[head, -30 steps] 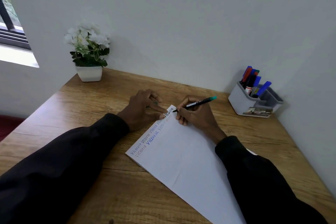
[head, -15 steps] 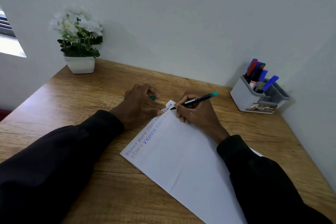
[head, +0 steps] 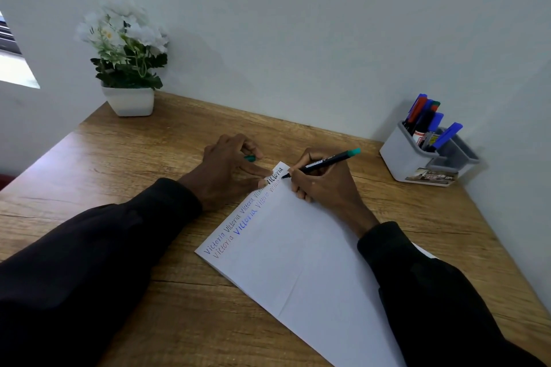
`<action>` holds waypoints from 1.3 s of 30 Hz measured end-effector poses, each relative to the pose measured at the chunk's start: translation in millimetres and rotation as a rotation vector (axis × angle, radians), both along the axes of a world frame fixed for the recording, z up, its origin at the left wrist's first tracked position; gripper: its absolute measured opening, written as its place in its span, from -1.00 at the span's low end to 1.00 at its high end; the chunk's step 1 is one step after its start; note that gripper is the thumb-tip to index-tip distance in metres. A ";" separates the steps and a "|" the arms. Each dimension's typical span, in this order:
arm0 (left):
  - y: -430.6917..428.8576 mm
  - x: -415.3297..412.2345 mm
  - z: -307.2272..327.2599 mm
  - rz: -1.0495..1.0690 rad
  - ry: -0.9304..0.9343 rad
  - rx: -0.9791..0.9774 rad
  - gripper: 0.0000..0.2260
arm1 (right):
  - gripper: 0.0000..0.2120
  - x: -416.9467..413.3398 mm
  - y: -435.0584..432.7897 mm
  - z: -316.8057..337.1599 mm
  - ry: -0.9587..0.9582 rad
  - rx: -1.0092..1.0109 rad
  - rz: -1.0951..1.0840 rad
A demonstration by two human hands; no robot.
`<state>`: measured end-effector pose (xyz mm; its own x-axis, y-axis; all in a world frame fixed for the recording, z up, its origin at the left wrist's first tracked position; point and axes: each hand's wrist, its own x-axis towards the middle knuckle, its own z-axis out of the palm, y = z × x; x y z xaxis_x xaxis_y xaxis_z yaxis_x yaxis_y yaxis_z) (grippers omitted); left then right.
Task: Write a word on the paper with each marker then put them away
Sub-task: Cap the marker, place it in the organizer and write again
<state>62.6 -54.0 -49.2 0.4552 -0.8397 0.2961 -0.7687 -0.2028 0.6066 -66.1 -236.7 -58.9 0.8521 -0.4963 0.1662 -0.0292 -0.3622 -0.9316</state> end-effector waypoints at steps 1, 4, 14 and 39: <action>-0.2 0.0 -0.2 -0.002 -0.003 0.002 -0.67 | -0.86 -0.3 0.5 0.1 -0.004 0.002 0.004; -0.2 -0.2 -0.2 -0.005 -0.007 0.007 -0.66 | -0.84 -0.9 0.7 0.3 -0.017 0.014 0.013; 0.5 -0.3 -0.1 -0.013 -0.006 0.004 -0.68 | -0.88 1.0 -1.9 0.8 -0.006 -0.009 -0.013; -0.2 -0.2 -1.2 -0.011 -0.006 0.013 -0.67 | -0.87 2.8 0.5 3.1 0.006 0.037 -0.064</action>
<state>62.4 -54.1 -50.4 0.4440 -0.8485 0.2880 -0.7748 -0.2021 0.5990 -63.3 -236.2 -55.9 0.8193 -0.5557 0.1415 -0.0573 -0.3250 -0.9440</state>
